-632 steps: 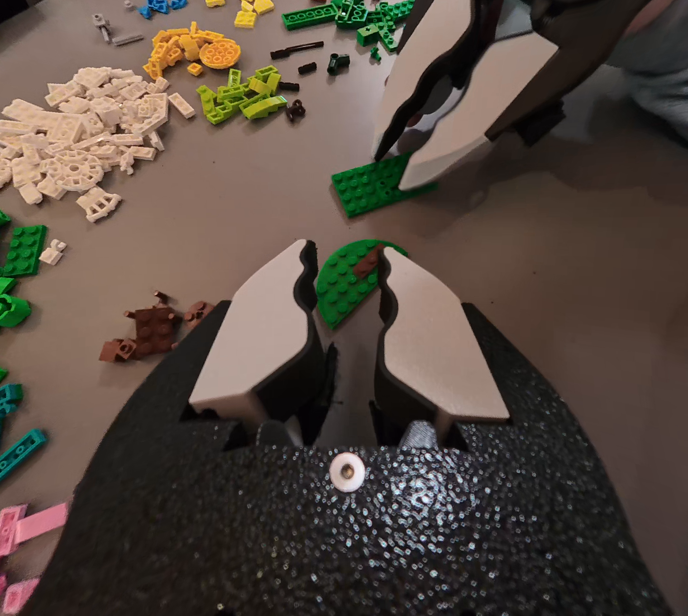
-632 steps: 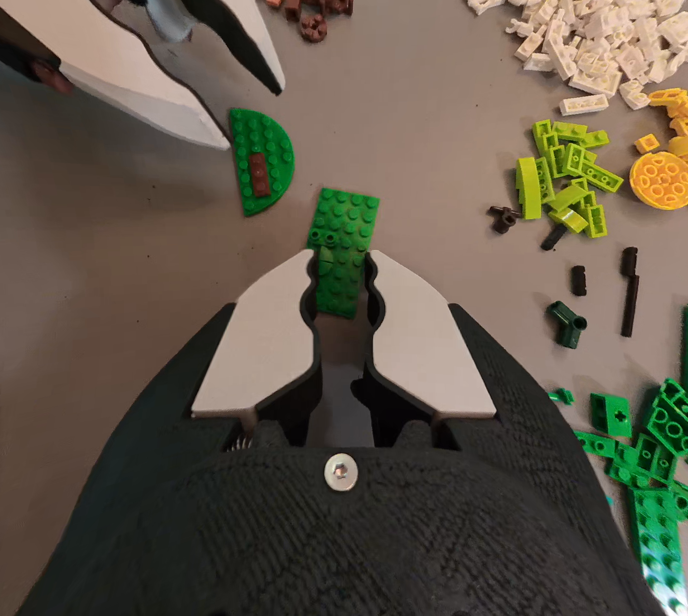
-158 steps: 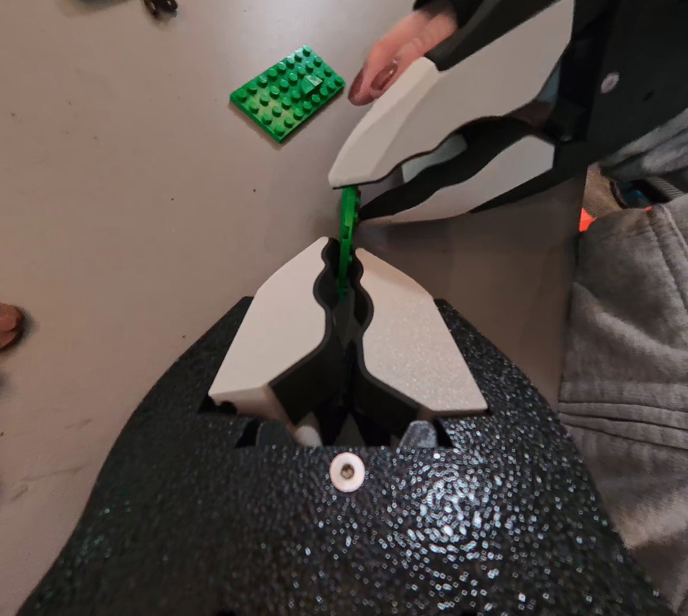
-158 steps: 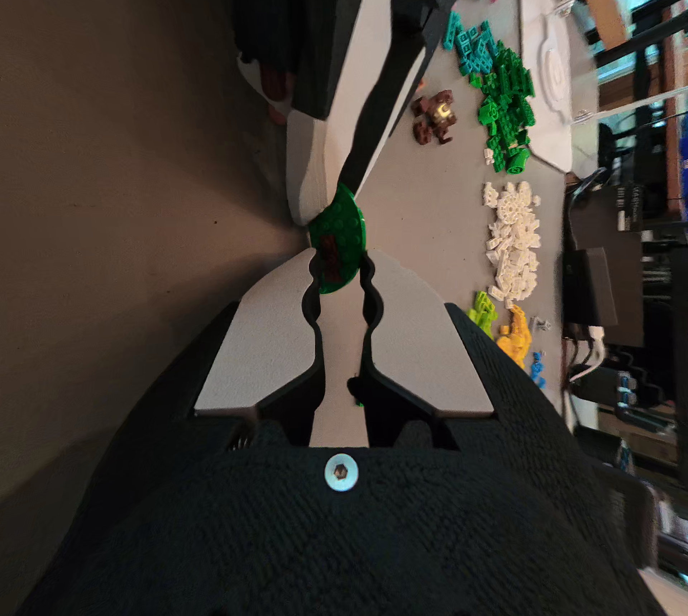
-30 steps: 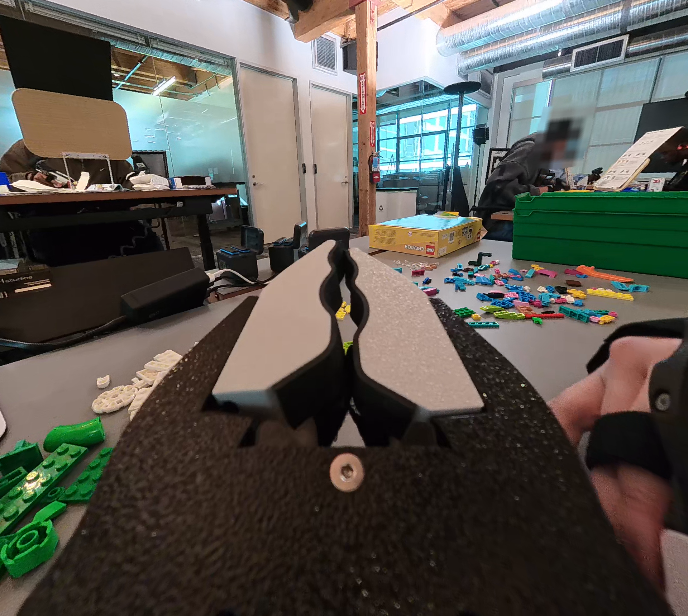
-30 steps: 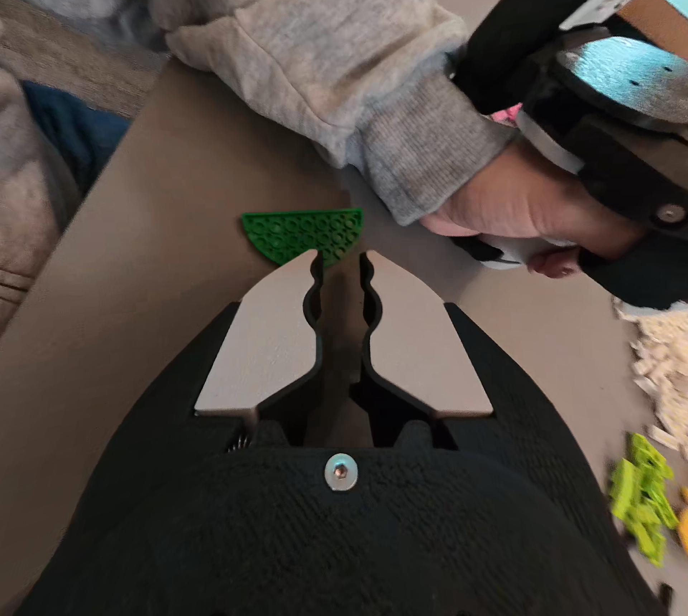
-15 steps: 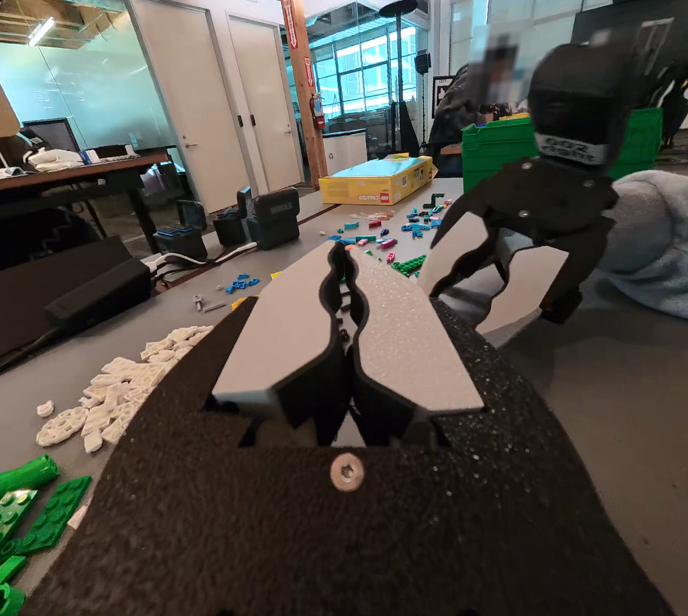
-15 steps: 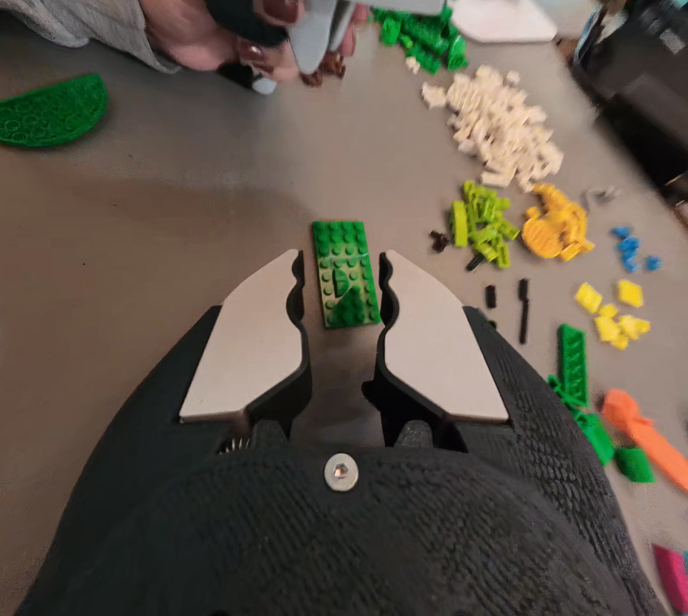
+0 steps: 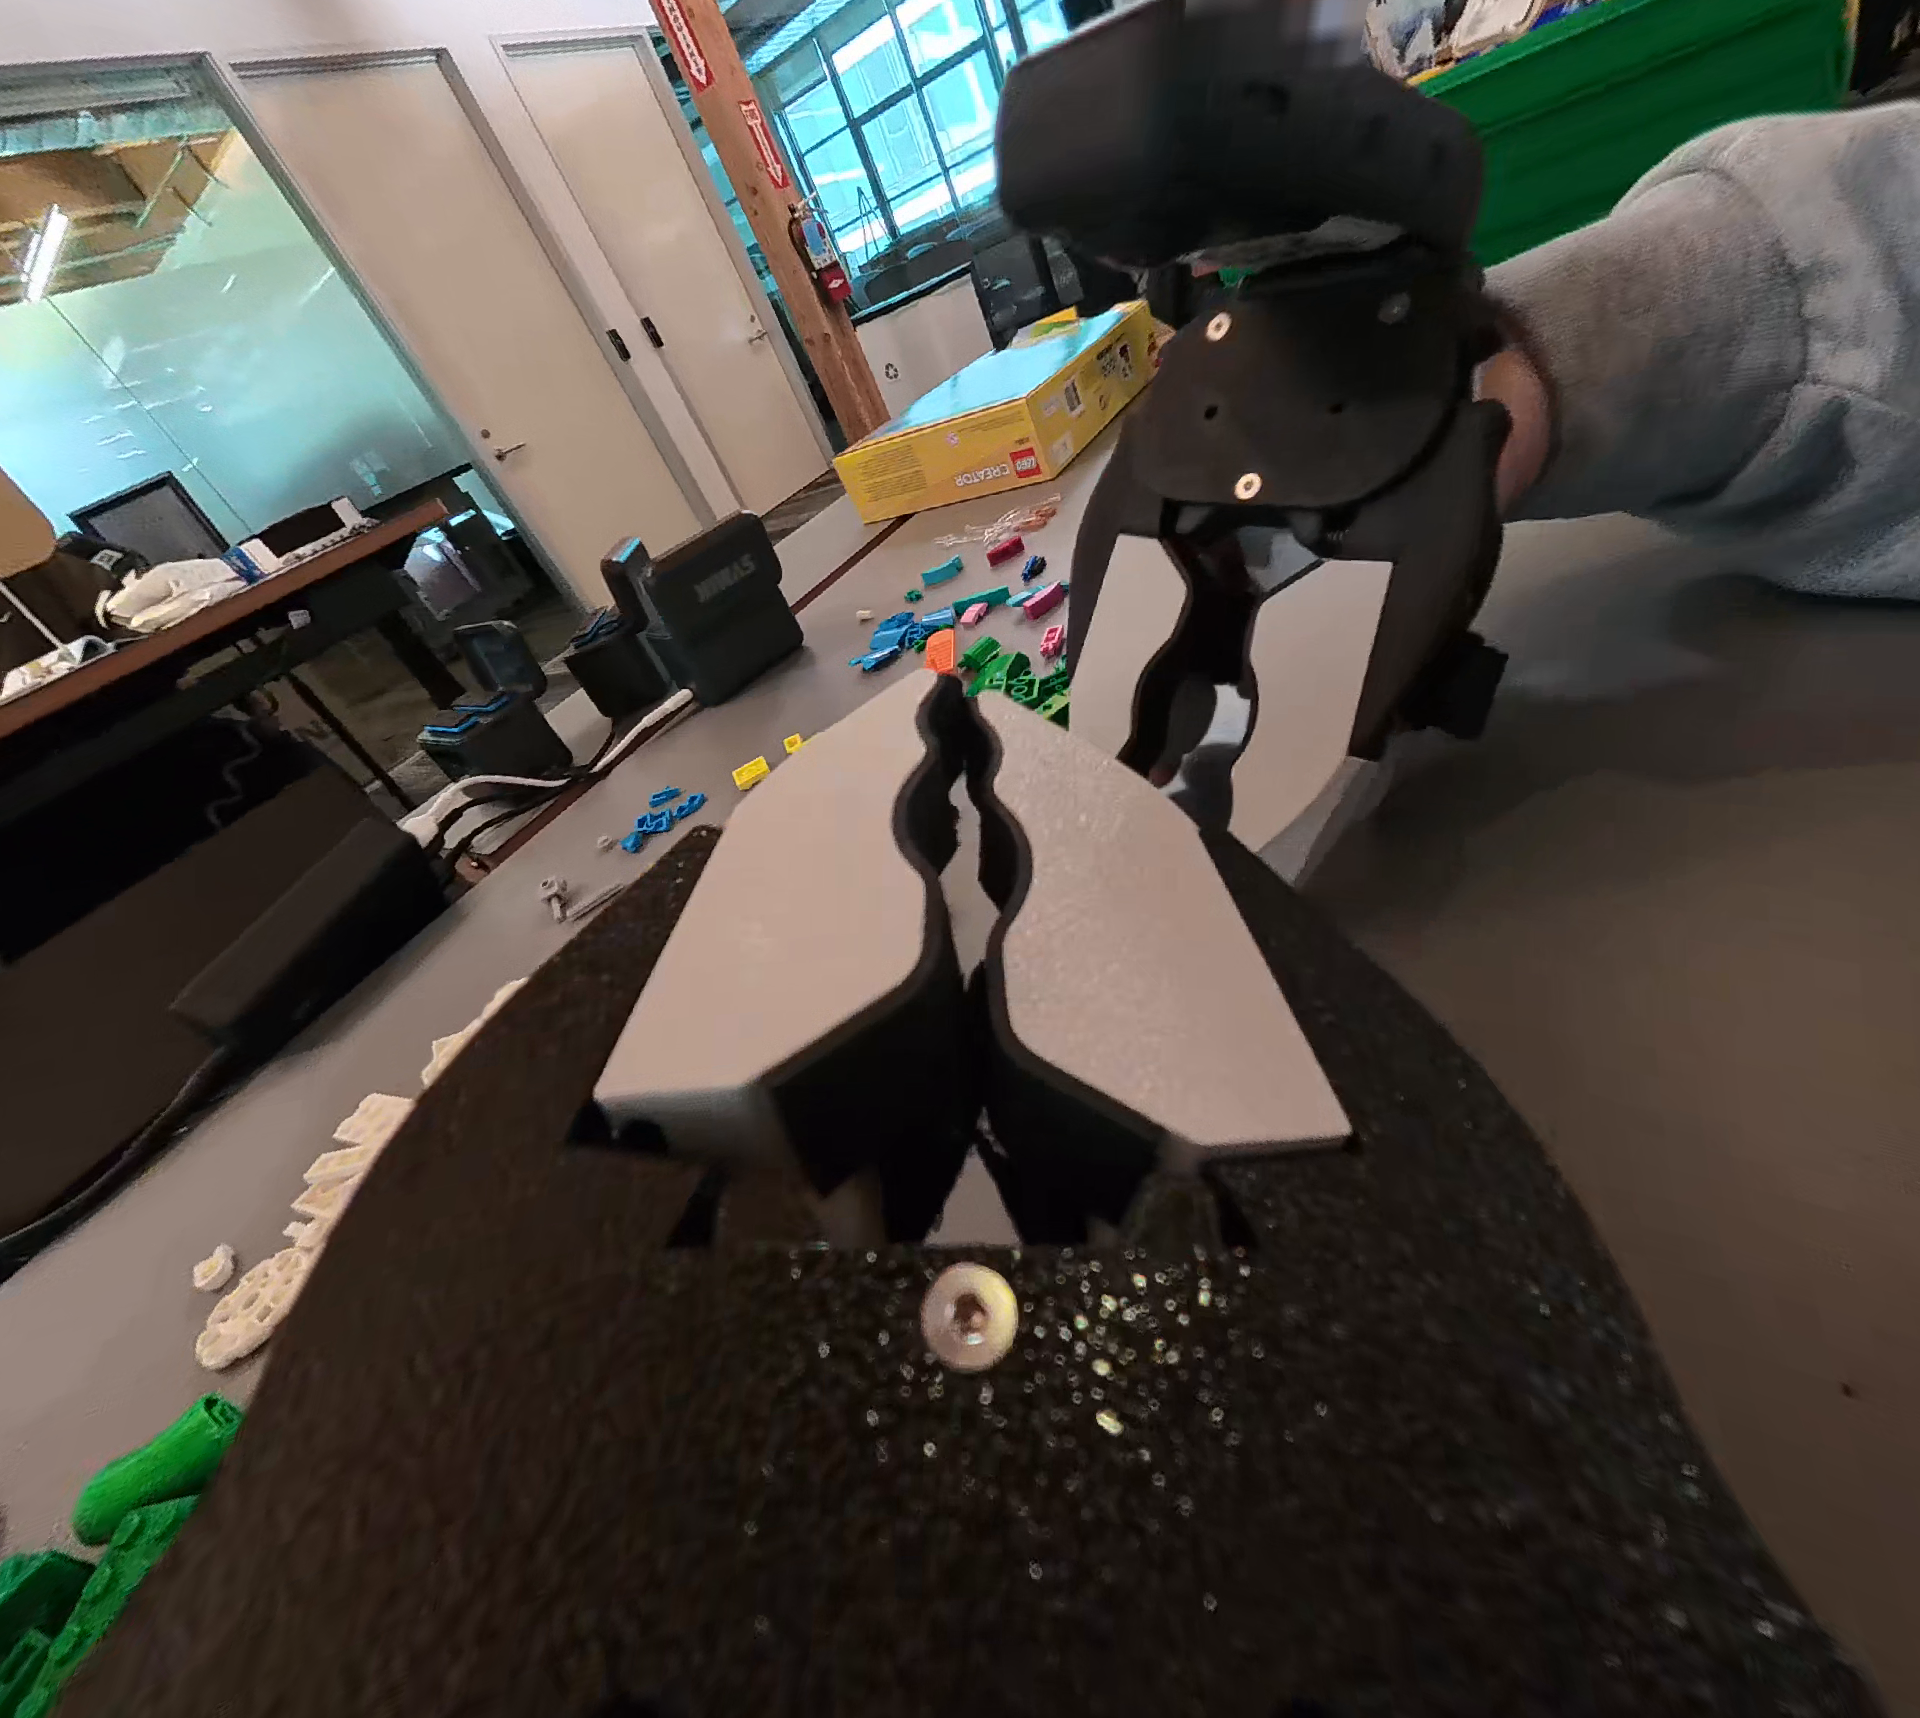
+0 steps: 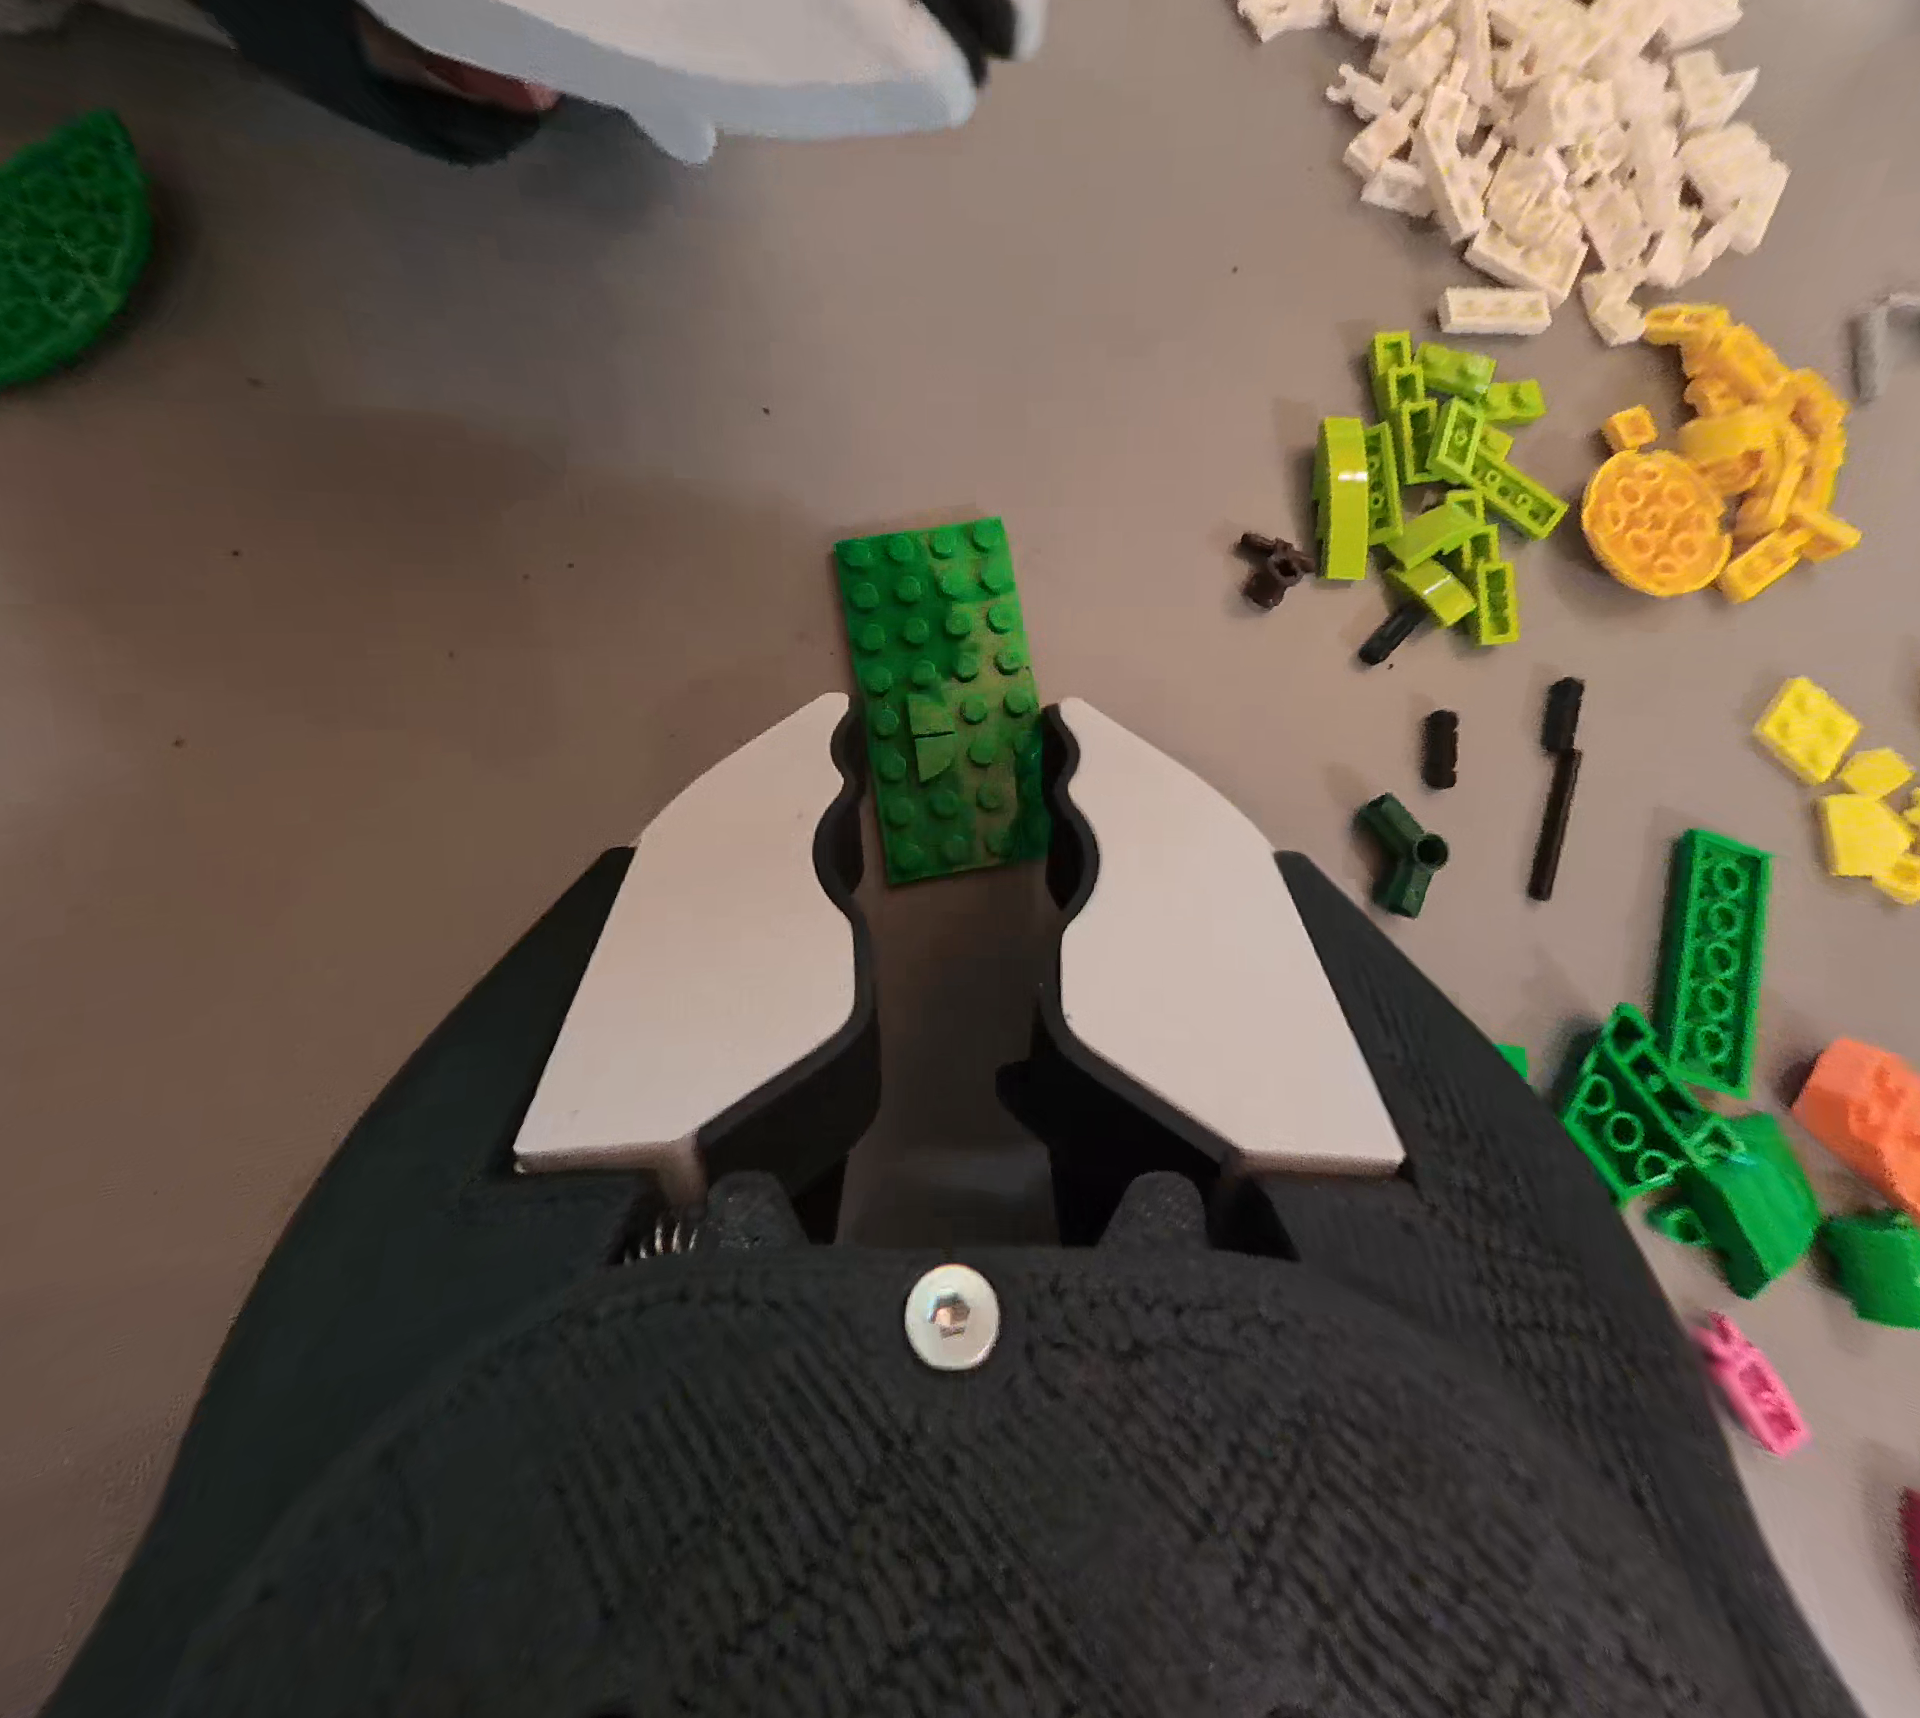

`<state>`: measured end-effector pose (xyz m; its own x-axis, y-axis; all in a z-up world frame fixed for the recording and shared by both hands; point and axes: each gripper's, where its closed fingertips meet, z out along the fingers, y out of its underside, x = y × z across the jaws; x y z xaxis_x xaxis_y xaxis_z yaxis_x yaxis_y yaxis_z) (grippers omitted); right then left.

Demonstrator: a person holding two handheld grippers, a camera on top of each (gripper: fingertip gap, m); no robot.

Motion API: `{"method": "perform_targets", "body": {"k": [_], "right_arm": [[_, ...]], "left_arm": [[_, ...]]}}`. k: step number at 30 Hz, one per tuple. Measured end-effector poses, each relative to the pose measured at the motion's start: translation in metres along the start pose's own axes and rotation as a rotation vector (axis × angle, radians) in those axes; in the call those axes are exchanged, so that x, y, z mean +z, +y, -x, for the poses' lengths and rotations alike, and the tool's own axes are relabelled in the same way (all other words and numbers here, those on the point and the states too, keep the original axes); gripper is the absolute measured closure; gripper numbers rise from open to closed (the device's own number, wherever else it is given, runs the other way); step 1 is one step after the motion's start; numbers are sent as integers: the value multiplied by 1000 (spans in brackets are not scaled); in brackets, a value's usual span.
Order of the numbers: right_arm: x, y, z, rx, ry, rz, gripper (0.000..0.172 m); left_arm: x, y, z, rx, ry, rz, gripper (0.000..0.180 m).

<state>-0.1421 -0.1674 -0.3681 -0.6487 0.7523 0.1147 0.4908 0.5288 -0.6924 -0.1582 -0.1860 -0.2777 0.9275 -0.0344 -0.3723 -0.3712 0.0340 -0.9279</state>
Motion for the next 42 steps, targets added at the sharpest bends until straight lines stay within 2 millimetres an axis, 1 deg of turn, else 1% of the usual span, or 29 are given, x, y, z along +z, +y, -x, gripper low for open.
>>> {"method": "perform_targets", "body": {"k": [2, 4, 6, 7, 11, 14, 15, 17, 18, 19, 22, 27, 32, 38, 39, 40, 42], "right_arm": [[-1, -3, 2, -78, 20, -26, 140], [-4, -7, 5, -164, 39, -68, 140], [-7, -10, 8, -234, 63, -113, 141], [-8, -10, 9, -251, 72, -126, 140], [-10, -13, 11, -339, 100, -158, 141], [-10, -15, 12, -388, 121, -173, 140], [-10, -16, 13, -399, 125, -179, 141], [-10, -17, 14, -413, 129, -182, 141], [-10, -17, 14, -419, 133, -180, 141], [-10, -17, 14, -426, 139, -175, 141], [-11, -22, 13, -443, 191, -204, 150], [-9, -20, 14, -412, 172, -187, 145], [-7, -17, 12, -492, 224, -131, 146], [-7, -18, 11, -496, 240, -98, 148], [-11, -21, 10, -480, 244, -127, 161], [-14, -22, 12, -449, 209, -144, 167], [-14, -22, 13, -417, 179, -169, 166]], "left_arm": [[1, 4, 1, -6, -7, 40, 180], [4, 17, -1, -88, 20, 153, 178], [6, 31, -2, -220, 55, 270, 161], [6, 35, -7, -298, 96, 310, 151], [4, 49, -29, -653, 272, 443, 130], [0, 58, -50, -788, 390, 553, 130], [-1, 58, -54, -801, 416, 565, 138], [-1, 62, -55, -794, 396, 591, 154], [-1, 64, -54, -792, 383, 605, 166], [-1, 64, -55, -797, 392, 605, 168], [-4, 66, -59, -809, 420, 629, 176], [-5, 68, -59, -785, 410, 646, 176], [-6, 69, -60, -778, 414, 662, 176], [-6, 71, -58, -751, 384, 667, 176], [-6, 72, -56, -726, 367, 667, 175], [-7, 72, -55, -673, 373, 663, 174], [-7, 73, -55, -632, 361, 674, 175]]}}
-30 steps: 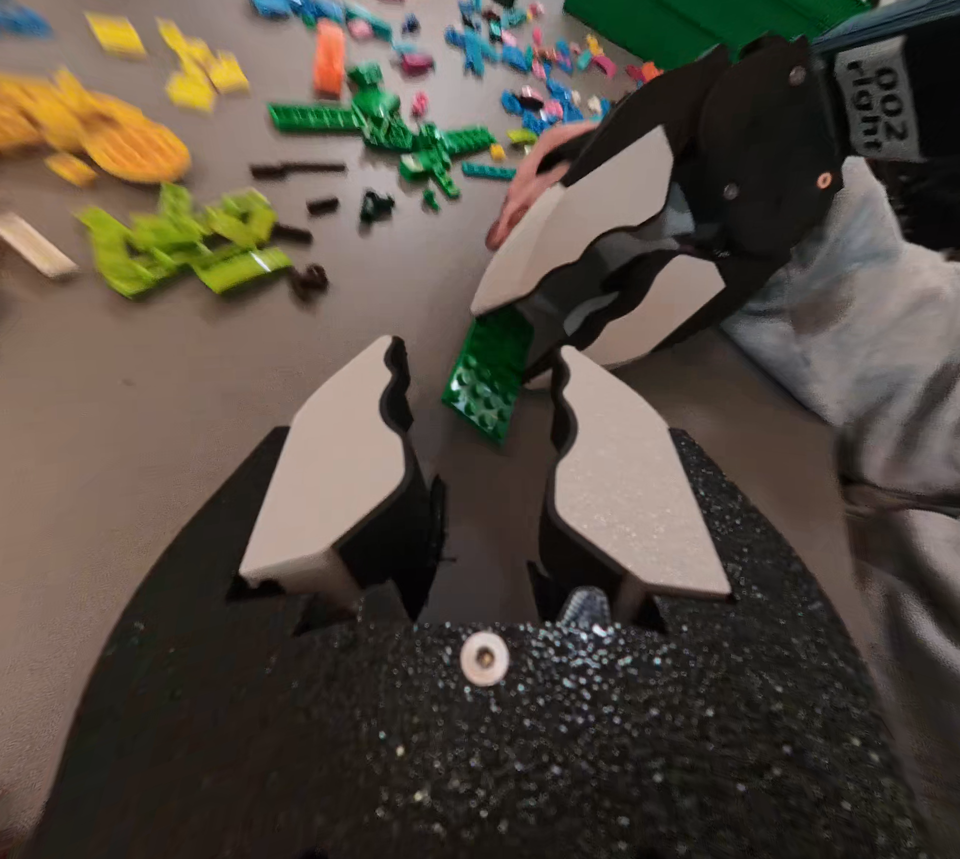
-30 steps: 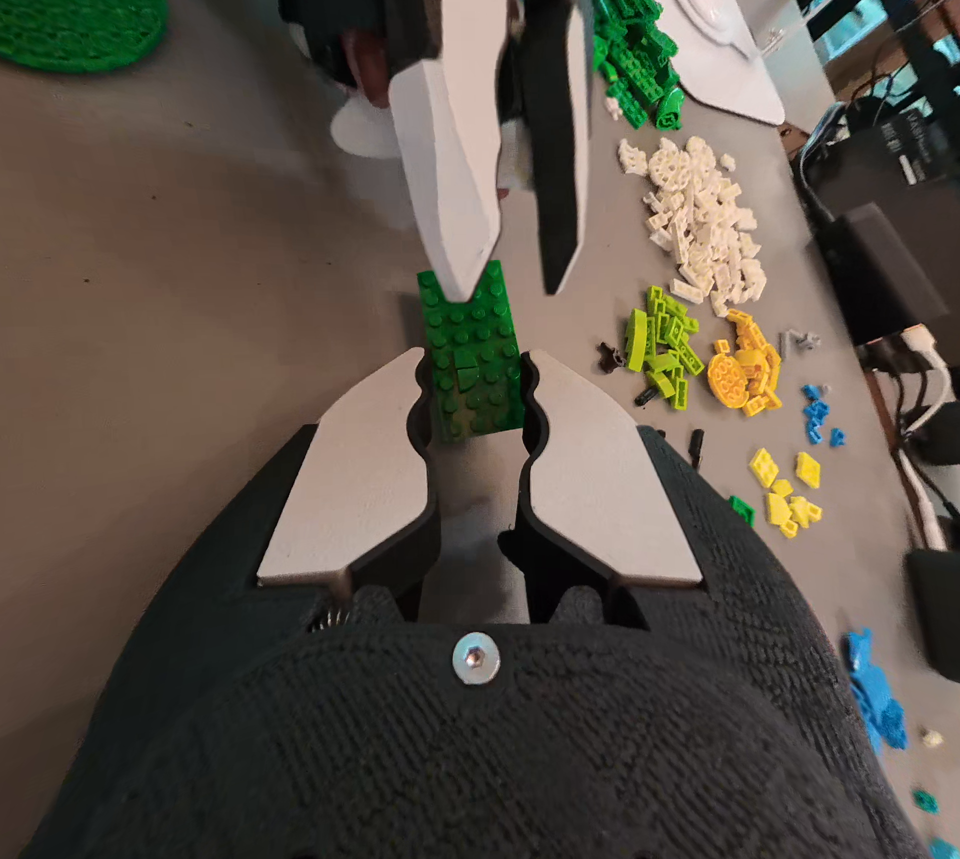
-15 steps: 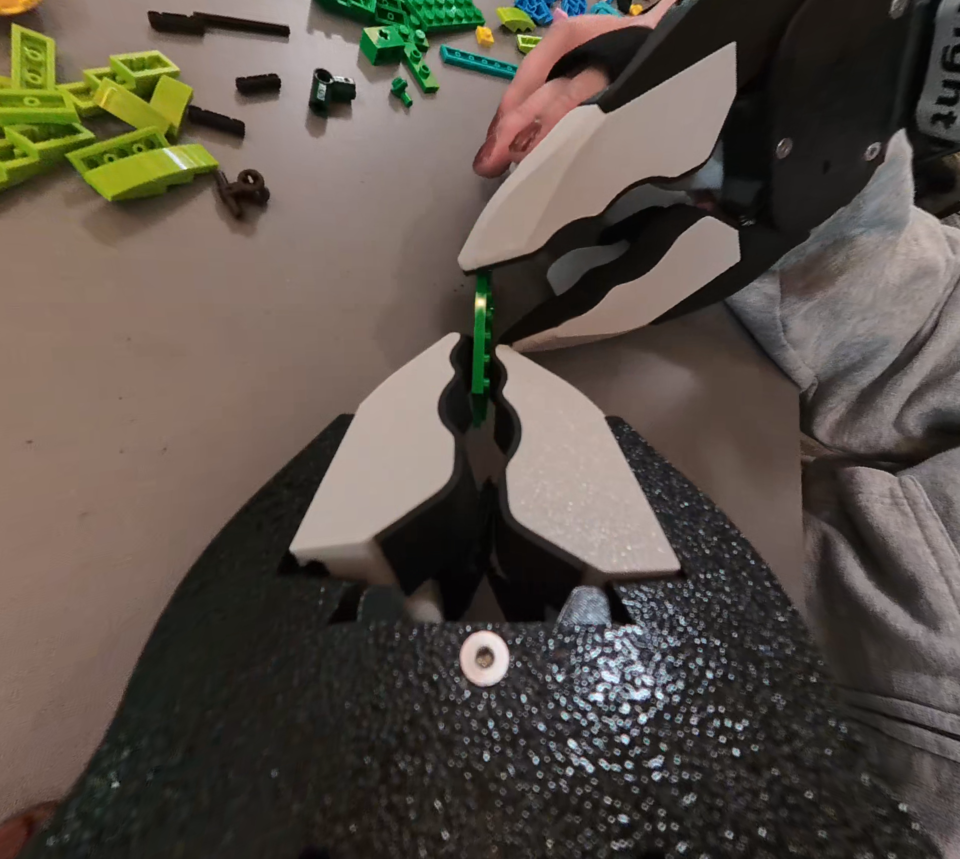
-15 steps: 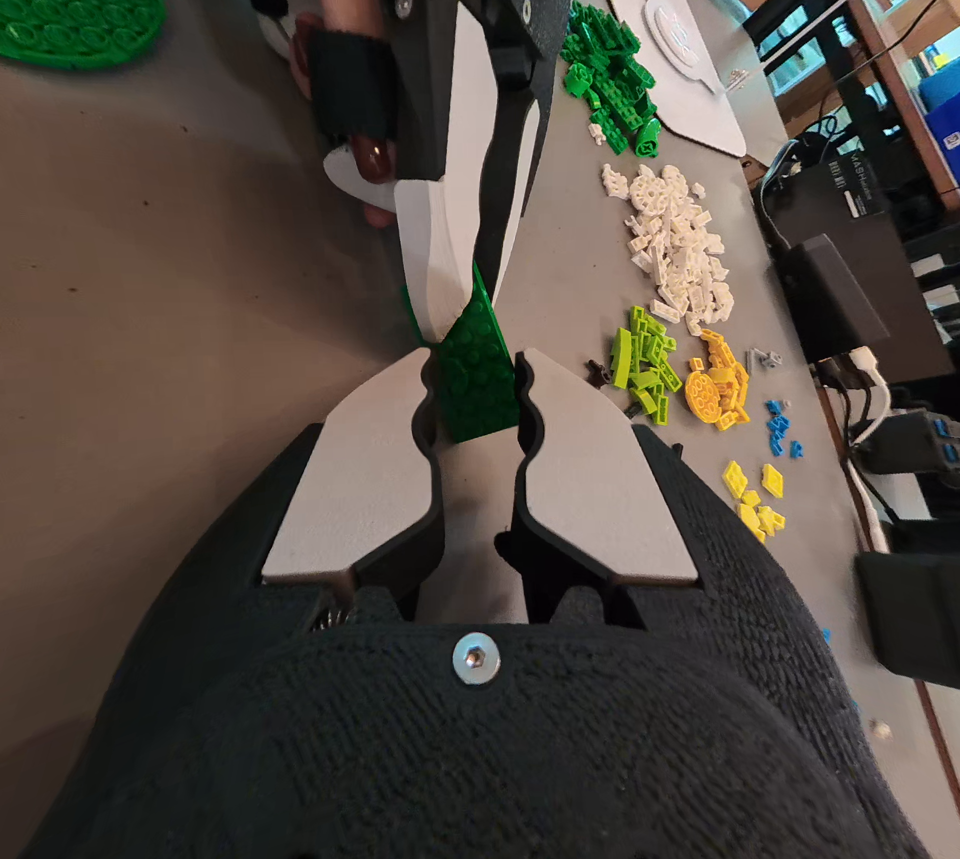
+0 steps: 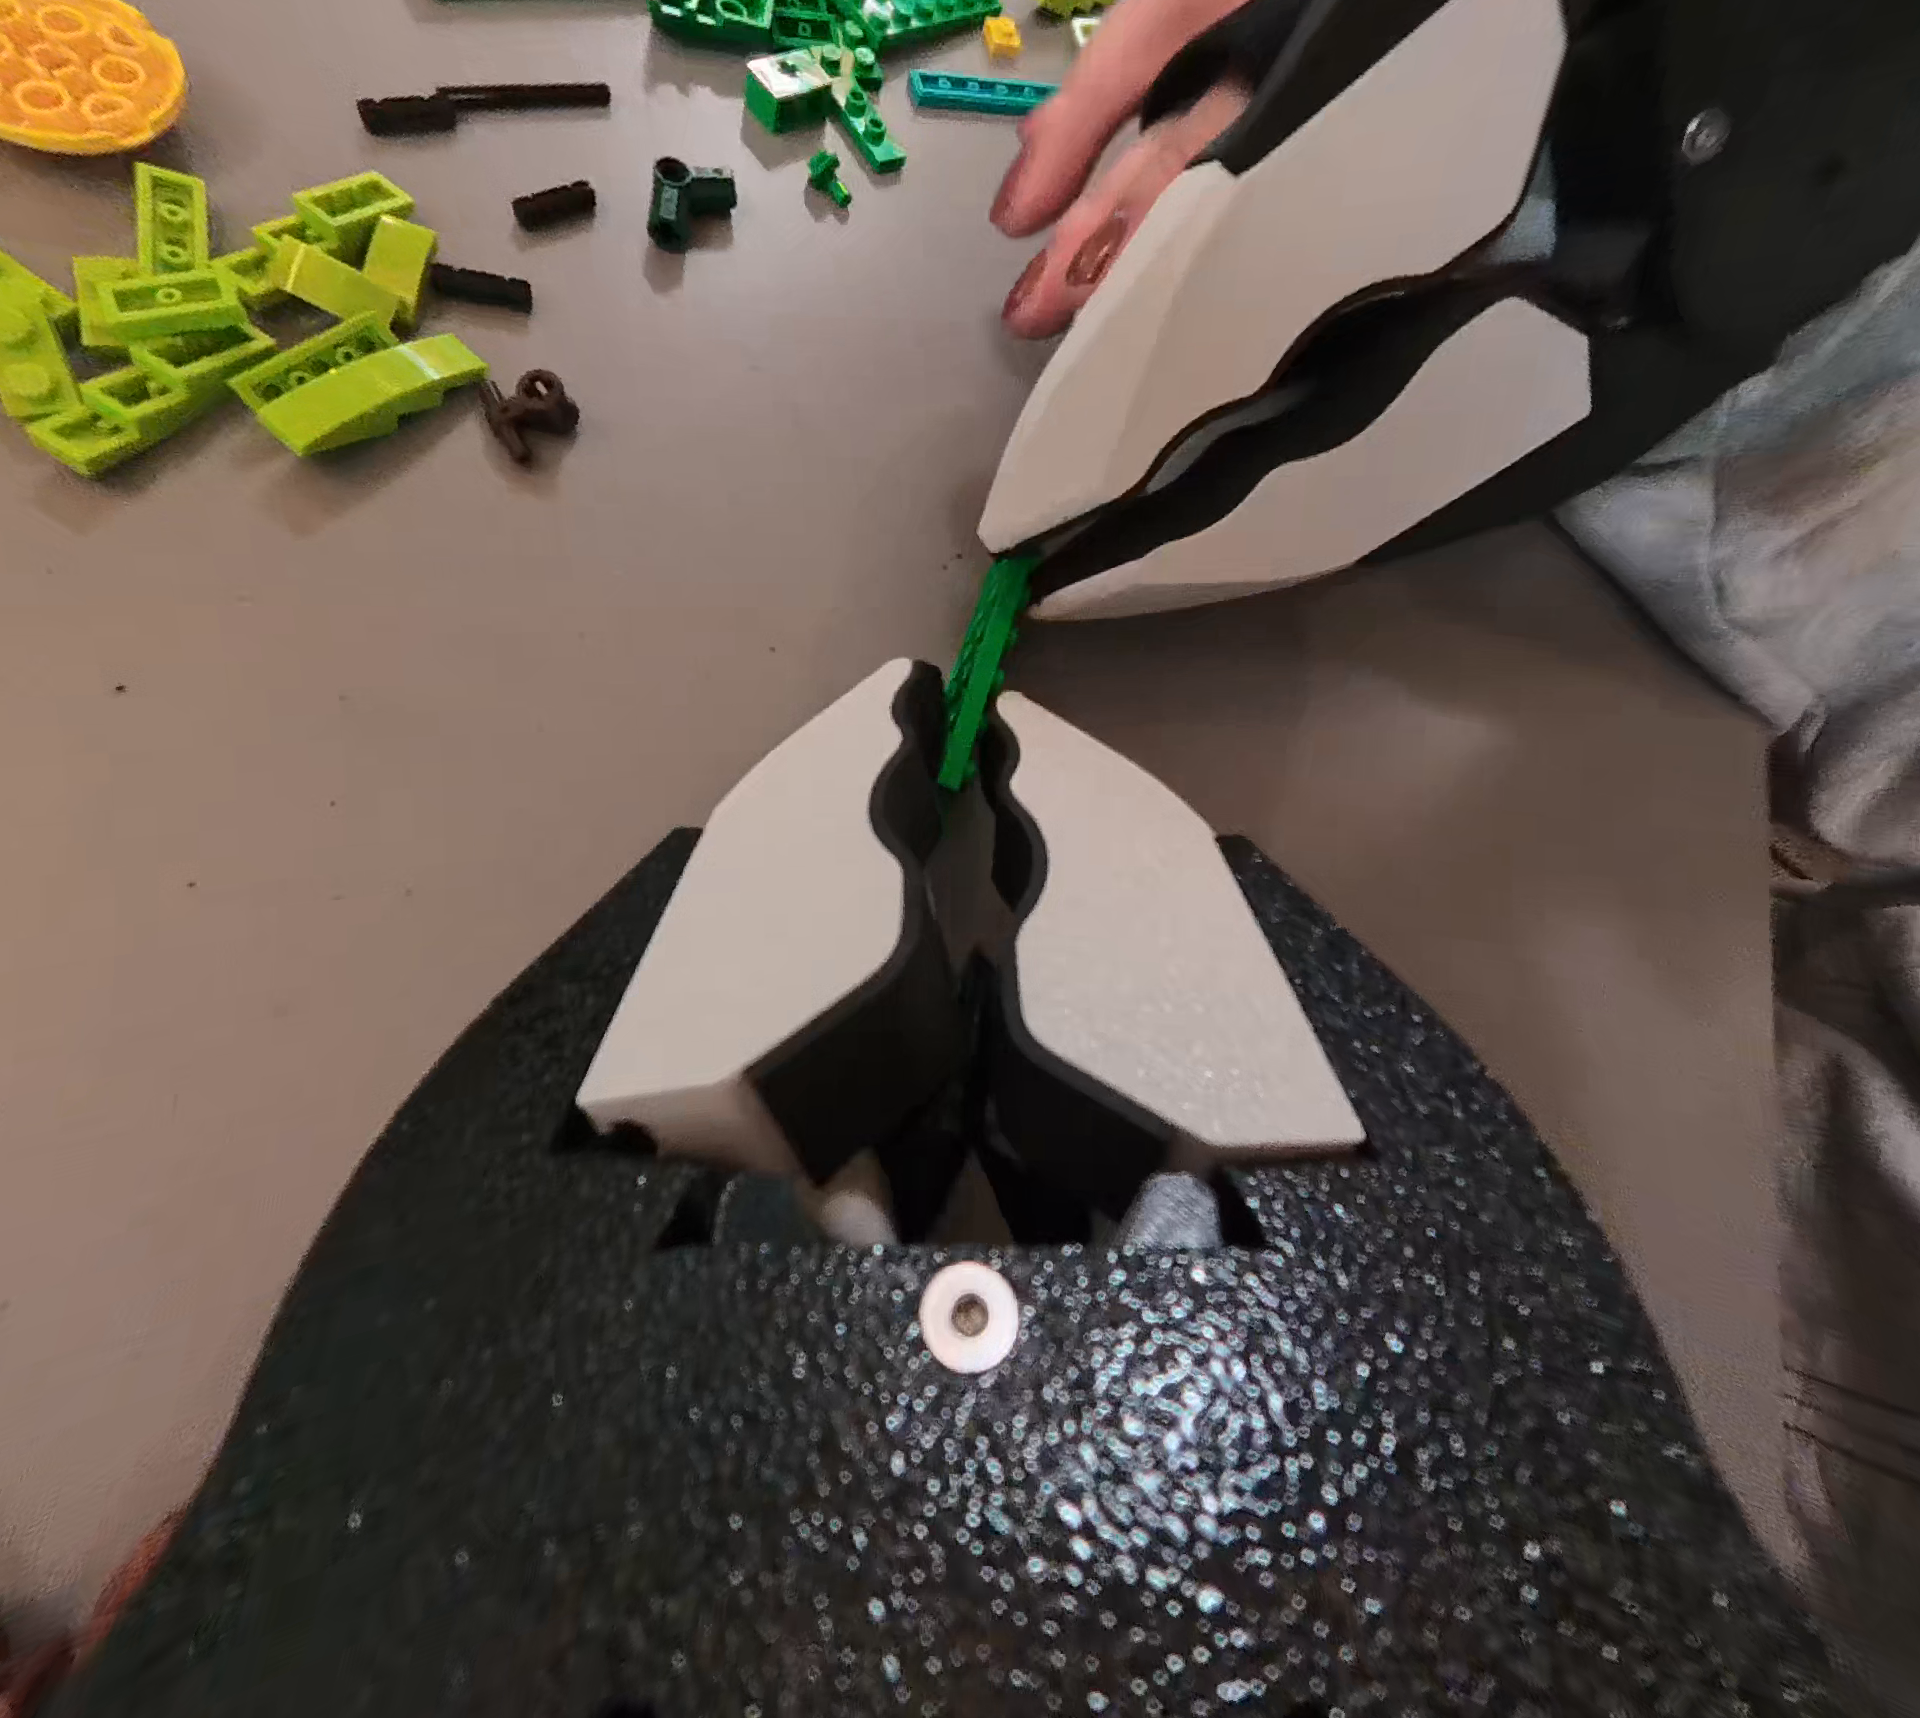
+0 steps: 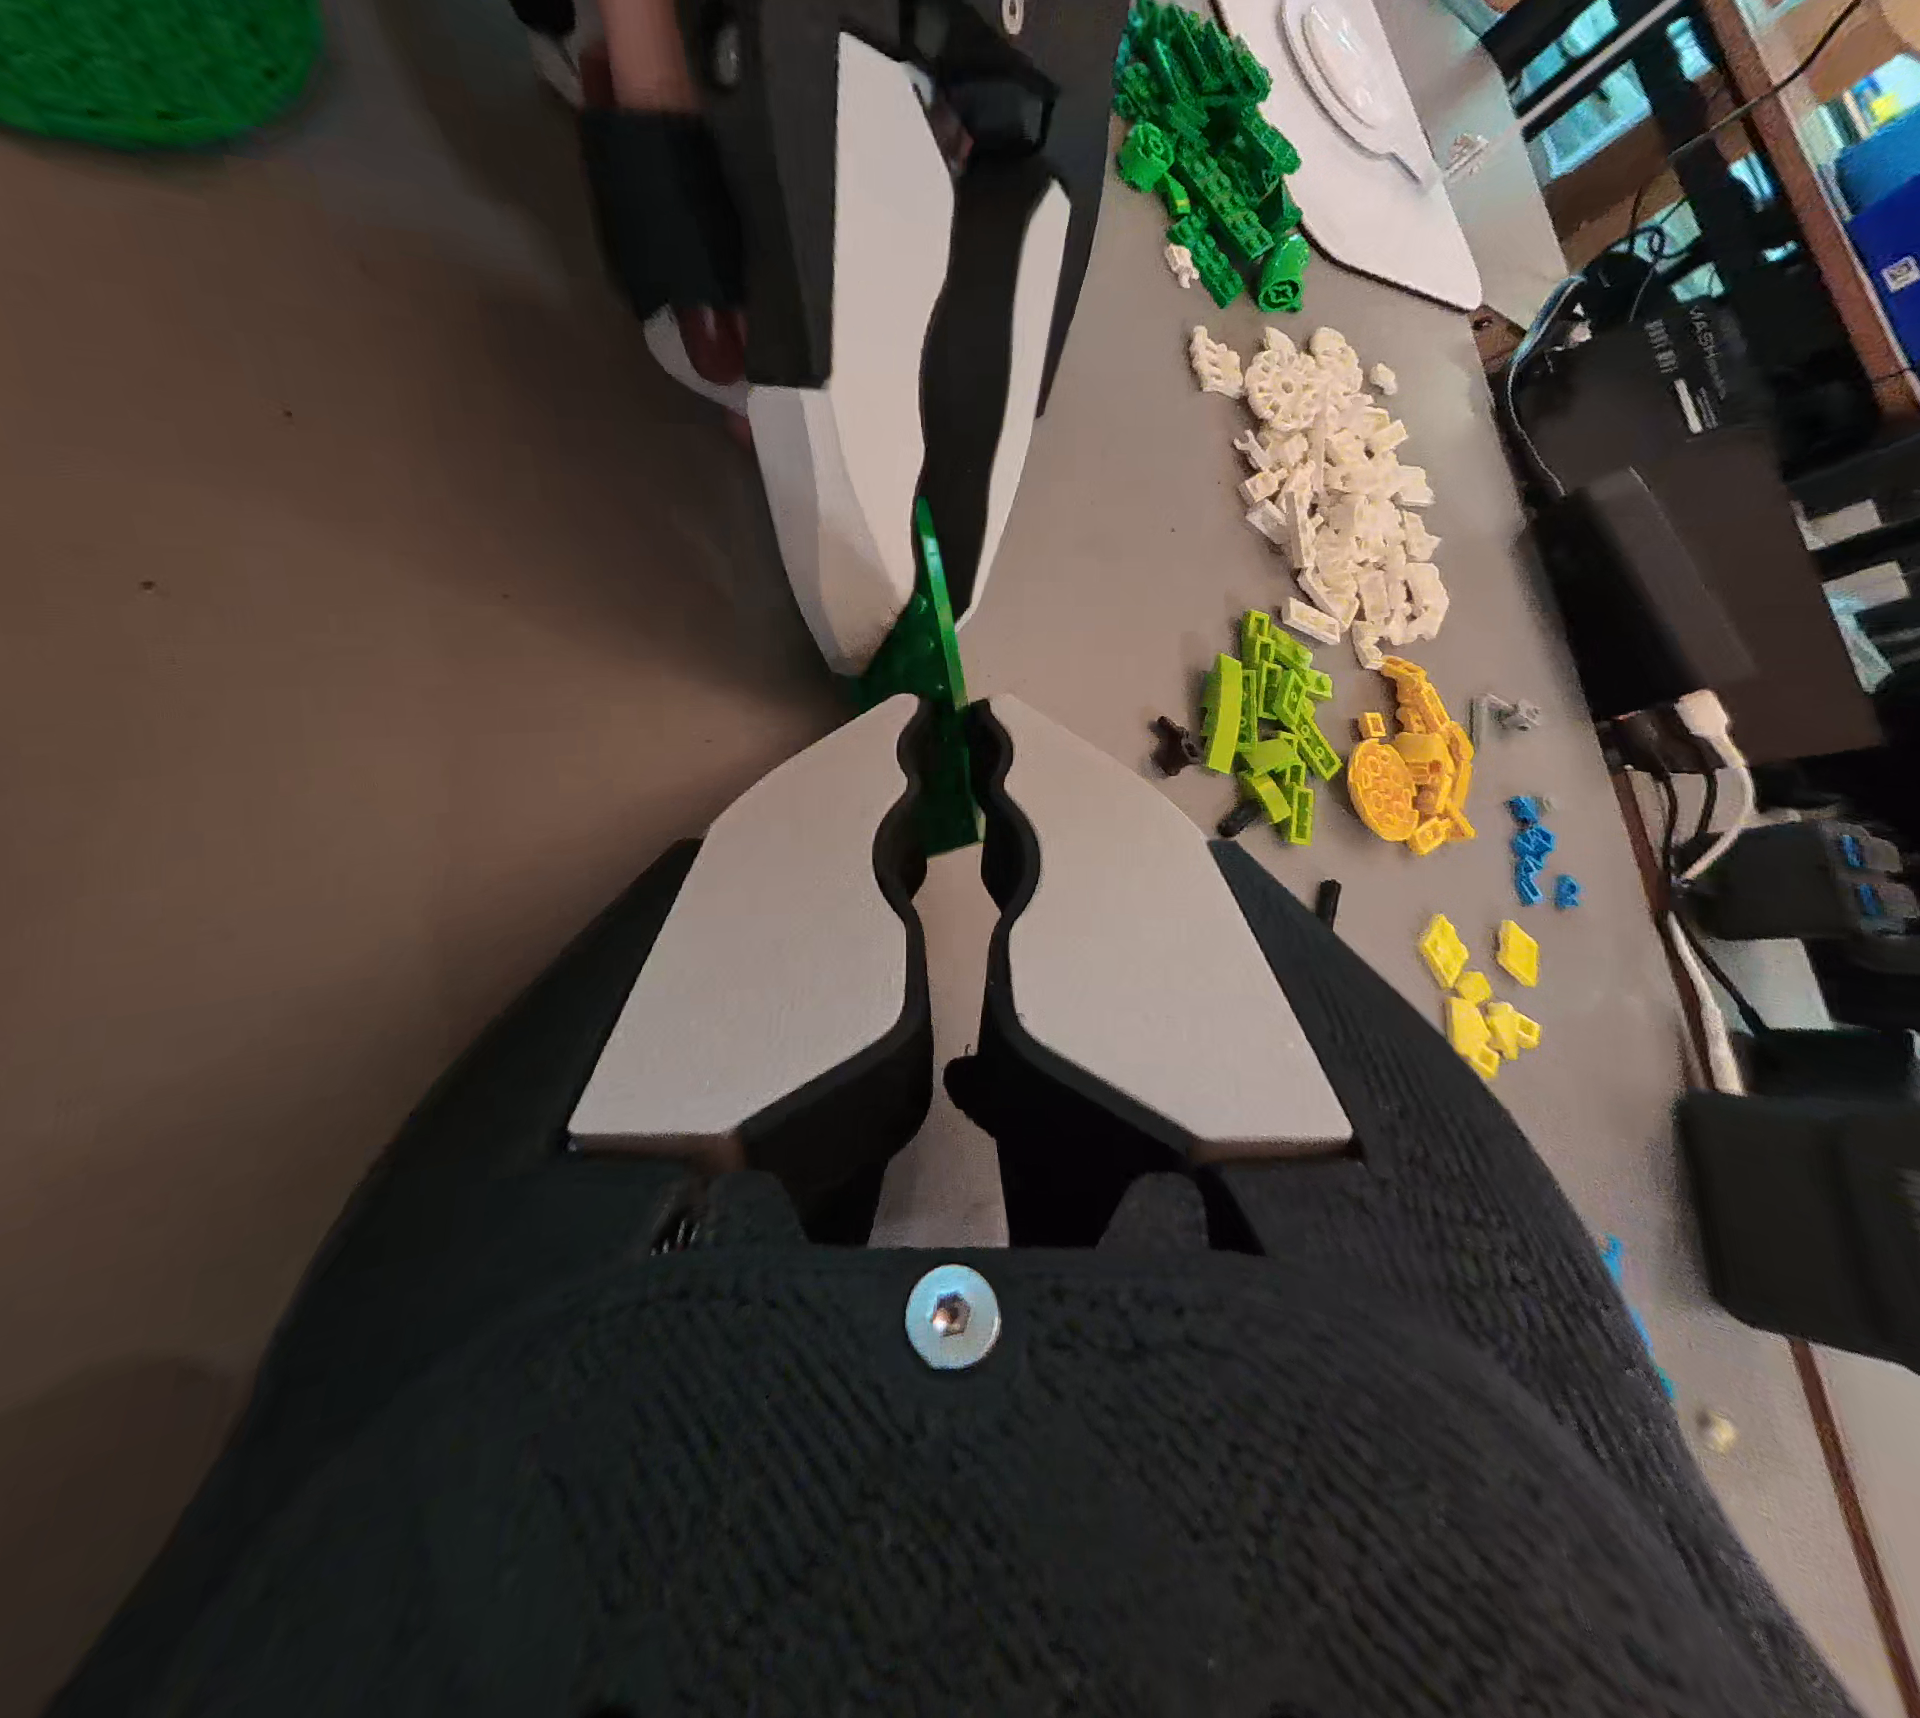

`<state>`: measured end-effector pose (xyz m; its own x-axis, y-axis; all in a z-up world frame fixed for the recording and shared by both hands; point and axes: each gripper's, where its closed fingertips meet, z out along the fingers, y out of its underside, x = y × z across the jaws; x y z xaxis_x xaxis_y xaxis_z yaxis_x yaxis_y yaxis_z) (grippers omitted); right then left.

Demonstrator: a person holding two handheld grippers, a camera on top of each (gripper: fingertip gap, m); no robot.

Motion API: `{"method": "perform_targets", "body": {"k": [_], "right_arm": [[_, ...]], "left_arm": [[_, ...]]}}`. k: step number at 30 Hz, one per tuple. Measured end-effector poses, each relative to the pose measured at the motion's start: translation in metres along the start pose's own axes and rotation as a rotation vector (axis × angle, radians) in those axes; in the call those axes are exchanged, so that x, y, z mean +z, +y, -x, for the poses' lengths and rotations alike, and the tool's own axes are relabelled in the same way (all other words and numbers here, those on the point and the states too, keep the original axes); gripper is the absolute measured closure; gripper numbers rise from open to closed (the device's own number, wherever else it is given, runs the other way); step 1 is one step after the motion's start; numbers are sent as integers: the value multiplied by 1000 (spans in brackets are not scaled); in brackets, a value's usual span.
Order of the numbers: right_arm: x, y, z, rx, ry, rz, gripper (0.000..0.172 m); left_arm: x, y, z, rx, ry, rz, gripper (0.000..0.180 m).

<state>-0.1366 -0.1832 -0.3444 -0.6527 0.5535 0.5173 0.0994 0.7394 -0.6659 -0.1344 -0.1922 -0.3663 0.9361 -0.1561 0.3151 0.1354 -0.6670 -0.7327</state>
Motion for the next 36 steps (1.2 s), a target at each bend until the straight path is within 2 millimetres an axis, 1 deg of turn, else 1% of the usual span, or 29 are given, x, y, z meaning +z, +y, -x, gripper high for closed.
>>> {"method": "perform_targets", "body": {"k": [4, 5, 8, 10, 11, 12, 14, 17, 23, 26, 28, 29, 32, 34, 36], "right_arm": [[2, 1, -4, 47, 22, -17, 162], [3, 3, -6, 50, 39, -7, 159], [4, 5, -8, 48, 63, 9, 157], [6, 5, -8, 111, 52, 21, 154], [7, 4, -5, 159, 27, 27, 145], [8, 3, -4, 209, 11, 29, 141], [10, 3, -6, 285, 25, 41, 141], [13, 5, -11, 329, 100, 76, 144], [10, 7, -13, 352, 291, 145, 140], [6, 12, -17, 384, 343, 168, 136], [5, 12, -17, 395, 340, 162, 134], [5, 12, -17, 401, 332, 160, 133], [4, 10, -18, 426, 319, 132, 131], [-3, 4, -29, 440, 374, 53, 129], [-12, -5, -41, 447, 426, -45, 128]], "left_arm": [[0, 0, 0, -2, 4, 0, 176], [0, 0, 0, -7, 8, 0, 176], [0, -1, 1, -31, 15, -3, 176], [0, -1, 2, -57, 22, -6, 176], [0, -1, 2, -79, 29, -10, 176], [-1, -1, 3, -96, 32, -13, 176], [-1, -1, 4, -107, 20, -19, 176], [-1, -2, 5, -104, -8, -25, 176], [-1, -2, 7, -82, -49, -29, 176], [-1, -2, 7, -91, -53, -30, 176], [-2, -2, 8, -101, -47, -34, 176], [-3, -3, 9, -106, -50, -46, 176], [-9, -17, 5, -123, -23, -162, 177], [-16, -29, 2, -86, -37, -255, 177], [-21, -38, -1, -54, -40, -325, 177]]}}
